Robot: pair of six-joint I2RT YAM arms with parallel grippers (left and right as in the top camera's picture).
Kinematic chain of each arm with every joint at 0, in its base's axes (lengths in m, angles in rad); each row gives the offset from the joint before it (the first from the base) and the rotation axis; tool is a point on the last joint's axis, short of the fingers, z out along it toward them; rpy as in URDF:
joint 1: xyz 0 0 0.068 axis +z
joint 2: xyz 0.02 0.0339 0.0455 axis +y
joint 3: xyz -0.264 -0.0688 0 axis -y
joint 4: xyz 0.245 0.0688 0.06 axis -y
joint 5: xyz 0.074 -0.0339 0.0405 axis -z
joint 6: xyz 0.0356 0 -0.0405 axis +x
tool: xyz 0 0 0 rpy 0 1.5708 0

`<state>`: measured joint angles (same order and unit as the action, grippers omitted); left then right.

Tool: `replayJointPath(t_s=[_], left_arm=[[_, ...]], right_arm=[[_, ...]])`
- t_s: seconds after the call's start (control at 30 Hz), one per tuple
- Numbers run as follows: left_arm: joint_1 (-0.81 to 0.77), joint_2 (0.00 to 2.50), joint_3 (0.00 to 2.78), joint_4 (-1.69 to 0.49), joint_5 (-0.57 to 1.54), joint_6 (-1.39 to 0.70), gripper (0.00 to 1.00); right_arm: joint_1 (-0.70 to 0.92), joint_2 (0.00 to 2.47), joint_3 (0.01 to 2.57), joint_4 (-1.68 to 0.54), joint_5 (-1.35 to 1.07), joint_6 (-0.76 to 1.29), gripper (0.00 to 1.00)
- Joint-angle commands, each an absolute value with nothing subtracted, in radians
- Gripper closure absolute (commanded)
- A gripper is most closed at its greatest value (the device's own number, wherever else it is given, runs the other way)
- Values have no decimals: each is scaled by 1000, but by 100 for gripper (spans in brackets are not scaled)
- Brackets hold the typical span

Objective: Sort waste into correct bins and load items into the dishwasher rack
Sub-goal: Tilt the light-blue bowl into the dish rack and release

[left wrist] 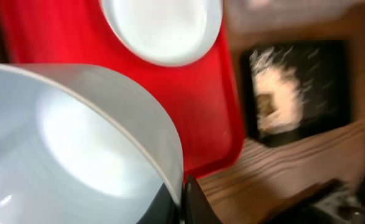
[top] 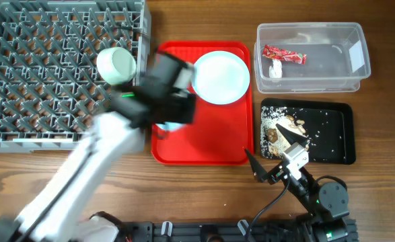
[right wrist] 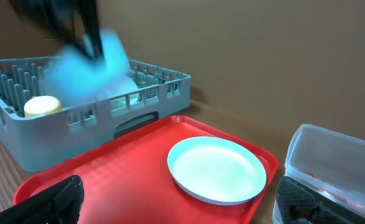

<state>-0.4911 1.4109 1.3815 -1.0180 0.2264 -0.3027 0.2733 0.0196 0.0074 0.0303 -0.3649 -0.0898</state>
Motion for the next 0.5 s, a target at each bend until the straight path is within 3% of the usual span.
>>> replayJointPath(t_s=[0.0,0.27,0.47], left_arm=[[-243,1328,1384,-1091,519,-119,96],[300,1431,1351,-1280,1178,302,96],[450,1616,1351,-1324,1264,418,96]], right_arm=[[271,19,5,32,-359,-78,0],[271,19,5,32,-358,-78,0],[271,19,5,32,-358,-78,0]])
